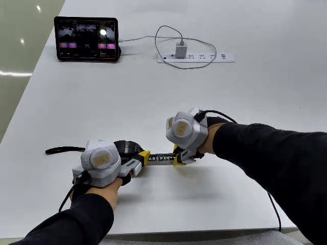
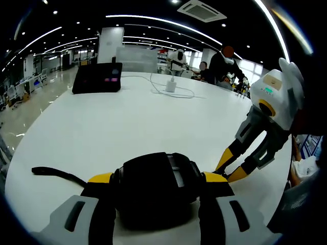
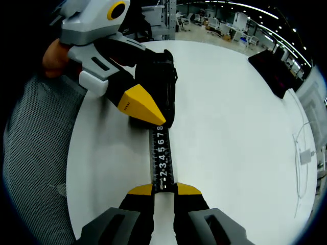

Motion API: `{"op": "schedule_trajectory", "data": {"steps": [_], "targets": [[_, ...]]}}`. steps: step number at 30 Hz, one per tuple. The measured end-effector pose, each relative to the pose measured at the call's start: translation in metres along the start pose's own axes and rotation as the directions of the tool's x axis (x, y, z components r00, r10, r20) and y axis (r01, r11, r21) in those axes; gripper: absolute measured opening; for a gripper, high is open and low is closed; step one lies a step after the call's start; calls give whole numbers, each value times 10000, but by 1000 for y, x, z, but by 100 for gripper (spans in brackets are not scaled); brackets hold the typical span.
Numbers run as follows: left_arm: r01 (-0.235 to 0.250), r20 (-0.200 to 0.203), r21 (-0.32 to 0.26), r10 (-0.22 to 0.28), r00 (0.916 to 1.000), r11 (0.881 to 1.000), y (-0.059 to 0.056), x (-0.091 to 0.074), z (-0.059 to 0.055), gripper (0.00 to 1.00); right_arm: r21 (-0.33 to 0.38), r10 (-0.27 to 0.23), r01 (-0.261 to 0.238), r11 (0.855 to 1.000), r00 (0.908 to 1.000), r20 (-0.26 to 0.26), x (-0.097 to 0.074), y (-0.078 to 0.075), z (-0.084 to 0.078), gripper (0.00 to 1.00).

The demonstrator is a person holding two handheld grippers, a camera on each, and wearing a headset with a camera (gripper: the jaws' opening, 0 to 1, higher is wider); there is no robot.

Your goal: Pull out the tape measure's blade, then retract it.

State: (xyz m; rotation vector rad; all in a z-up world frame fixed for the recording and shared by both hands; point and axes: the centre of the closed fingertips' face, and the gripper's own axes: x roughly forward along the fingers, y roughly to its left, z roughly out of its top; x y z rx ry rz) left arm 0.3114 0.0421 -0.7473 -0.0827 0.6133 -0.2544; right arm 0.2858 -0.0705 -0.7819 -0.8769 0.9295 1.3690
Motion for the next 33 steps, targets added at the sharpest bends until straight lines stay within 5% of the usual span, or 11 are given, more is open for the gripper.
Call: {"op": "schedule_trajectory", "data": {"steps": [33], "targets": [[39, -140, -166, -41, 9999, 9999, 0, 0, 0, 62, 57, 178, -181, 9998, 9983, 564, 7, 1, 17, 9]]}}
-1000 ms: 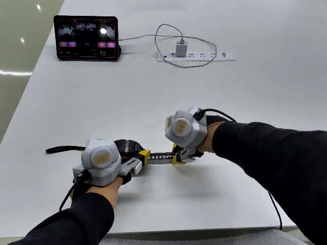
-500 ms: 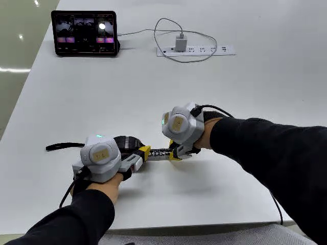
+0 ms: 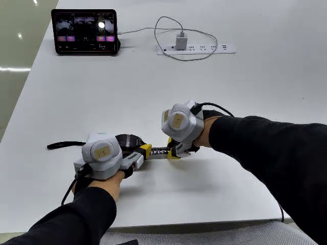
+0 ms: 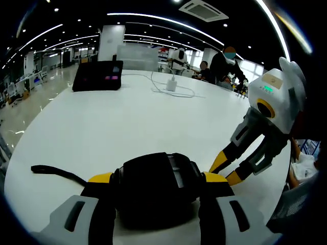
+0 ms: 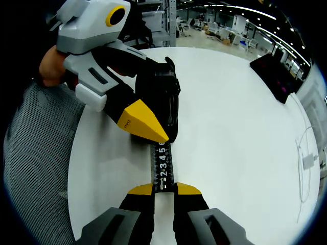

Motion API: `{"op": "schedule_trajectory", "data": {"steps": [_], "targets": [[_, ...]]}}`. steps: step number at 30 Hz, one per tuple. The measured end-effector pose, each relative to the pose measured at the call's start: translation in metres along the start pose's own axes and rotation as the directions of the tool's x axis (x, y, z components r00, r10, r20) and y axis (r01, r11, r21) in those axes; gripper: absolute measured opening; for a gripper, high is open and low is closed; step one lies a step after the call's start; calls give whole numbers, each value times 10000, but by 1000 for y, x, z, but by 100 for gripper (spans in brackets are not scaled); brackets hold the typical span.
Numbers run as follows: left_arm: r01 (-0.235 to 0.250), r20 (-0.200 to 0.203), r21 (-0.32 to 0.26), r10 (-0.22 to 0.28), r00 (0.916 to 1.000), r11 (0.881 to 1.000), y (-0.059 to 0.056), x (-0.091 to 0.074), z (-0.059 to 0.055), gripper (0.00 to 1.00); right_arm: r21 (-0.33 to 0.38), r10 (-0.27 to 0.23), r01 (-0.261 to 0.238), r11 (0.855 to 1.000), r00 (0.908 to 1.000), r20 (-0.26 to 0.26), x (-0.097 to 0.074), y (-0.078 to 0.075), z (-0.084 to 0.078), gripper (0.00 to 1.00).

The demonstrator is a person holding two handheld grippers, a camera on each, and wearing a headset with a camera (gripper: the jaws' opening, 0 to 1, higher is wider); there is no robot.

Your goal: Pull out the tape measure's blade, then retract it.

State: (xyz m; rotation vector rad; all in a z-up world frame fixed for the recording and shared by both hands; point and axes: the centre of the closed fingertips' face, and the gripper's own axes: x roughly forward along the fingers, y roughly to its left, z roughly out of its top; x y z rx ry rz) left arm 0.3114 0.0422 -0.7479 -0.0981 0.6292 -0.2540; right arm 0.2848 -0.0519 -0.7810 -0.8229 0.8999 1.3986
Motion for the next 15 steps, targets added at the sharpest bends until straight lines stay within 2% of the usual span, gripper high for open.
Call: {"op": "schedule_trajectory", "data": {"steps": [11, 15], "targets": [[59, -14, -80, -59, 10000, 10000, 0, -1, 0, 62, 429, 117, -147, 9990, 9975, 695, 3, 2, 7, 9], [64, -23, -74, -64, 10000, 10000, 0, -1, 0, 62, 322, 102, -128, 9994, 9969, 784, 4, 2, 10, 9]]}}
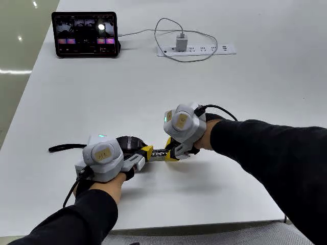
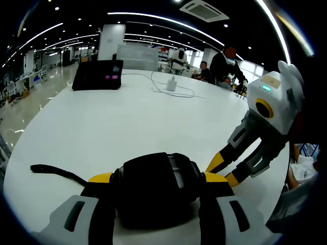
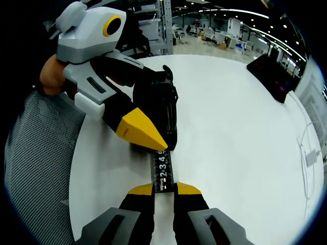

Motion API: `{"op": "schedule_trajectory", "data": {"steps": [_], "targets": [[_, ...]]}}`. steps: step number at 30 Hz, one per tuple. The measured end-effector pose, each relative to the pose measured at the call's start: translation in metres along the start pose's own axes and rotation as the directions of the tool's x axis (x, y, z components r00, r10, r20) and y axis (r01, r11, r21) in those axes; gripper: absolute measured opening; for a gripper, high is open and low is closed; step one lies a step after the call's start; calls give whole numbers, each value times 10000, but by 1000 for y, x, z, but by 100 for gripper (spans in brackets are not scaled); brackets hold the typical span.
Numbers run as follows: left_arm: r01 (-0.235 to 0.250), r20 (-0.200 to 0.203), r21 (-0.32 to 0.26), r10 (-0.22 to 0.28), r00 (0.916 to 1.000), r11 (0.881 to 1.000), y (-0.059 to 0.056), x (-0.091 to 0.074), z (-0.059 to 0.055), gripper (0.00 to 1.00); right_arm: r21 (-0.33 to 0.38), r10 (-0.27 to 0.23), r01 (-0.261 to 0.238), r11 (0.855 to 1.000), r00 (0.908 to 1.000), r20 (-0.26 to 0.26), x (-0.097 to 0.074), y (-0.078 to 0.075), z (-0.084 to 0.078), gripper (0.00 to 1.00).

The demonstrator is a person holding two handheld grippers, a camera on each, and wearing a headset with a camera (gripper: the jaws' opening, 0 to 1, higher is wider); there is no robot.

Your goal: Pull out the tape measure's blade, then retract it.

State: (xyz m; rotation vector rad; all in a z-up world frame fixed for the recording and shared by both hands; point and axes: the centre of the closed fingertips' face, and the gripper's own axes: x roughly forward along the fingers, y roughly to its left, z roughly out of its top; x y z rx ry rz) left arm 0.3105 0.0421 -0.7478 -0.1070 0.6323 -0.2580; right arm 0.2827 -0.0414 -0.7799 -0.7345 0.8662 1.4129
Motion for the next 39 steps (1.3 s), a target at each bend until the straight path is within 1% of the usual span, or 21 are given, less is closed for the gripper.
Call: {"op": "schedule_trajectory", "data": {"steps": [13, 39], "targets": [[12, -11, -6, -12, 10000, 10000, 0, 0, 0, 62, -310, 45, -42, 9995, 10000, 84, 3, 0, 5, 10], [40, -30, -52, -41, 10000, 10000, 0, 0, 0, 62, -186, 21, -15, 9998, 9994, 336, 12, 0, 18, 10]]}}
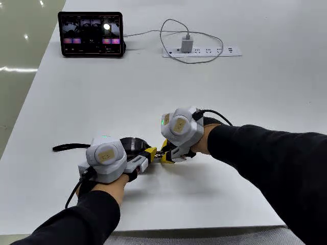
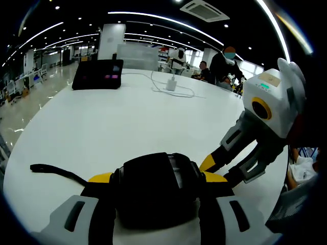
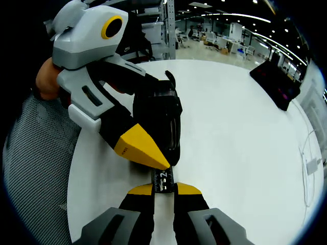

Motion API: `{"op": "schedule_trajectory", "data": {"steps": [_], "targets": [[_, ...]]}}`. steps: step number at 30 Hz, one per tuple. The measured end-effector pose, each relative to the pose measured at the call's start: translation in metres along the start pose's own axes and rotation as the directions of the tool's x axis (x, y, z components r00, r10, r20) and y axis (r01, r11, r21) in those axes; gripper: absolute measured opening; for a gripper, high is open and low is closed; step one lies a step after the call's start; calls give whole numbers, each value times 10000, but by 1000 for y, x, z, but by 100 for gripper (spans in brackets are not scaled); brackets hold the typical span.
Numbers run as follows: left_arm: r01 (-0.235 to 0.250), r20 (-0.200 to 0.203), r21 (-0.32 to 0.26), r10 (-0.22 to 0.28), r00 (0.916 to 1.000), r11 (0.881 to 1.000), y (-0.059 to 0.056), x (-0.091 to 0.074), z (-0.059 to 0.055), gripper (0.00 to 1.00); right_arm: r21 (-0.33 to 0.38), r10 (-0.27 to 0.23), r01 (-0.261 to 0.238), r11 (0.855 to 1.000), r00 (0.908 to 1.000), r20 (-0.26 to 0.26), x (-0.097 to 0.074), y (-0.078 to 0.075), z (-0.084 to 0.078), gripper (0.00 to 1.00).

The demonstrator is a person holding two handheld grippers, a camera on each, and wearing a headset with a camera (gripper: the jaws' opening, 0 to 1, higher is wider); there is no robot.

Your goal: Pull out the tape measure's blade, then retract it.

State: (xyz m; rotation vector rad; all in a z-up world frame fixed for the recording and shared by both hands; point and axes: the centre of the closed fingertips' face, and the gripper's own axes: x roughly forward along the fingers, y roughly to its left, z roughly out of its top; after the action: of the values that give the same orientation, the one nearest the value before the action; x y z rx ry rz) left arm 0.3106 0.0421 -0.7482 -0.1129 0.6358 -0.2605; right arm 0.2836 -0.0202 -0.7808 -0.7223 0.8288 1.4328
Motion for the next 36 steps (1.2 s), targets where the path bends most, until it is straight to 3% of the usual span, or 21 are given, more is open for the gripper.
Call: {"op": "schedule_trajectory", "data": {"steps": [36], "targets": [[75, 44, 37, -75, 10000, 10000, -1, 0, 1, 62, 90, -141, 140, 9999, 9997, 176, 6, 2, 11, 10]]}}
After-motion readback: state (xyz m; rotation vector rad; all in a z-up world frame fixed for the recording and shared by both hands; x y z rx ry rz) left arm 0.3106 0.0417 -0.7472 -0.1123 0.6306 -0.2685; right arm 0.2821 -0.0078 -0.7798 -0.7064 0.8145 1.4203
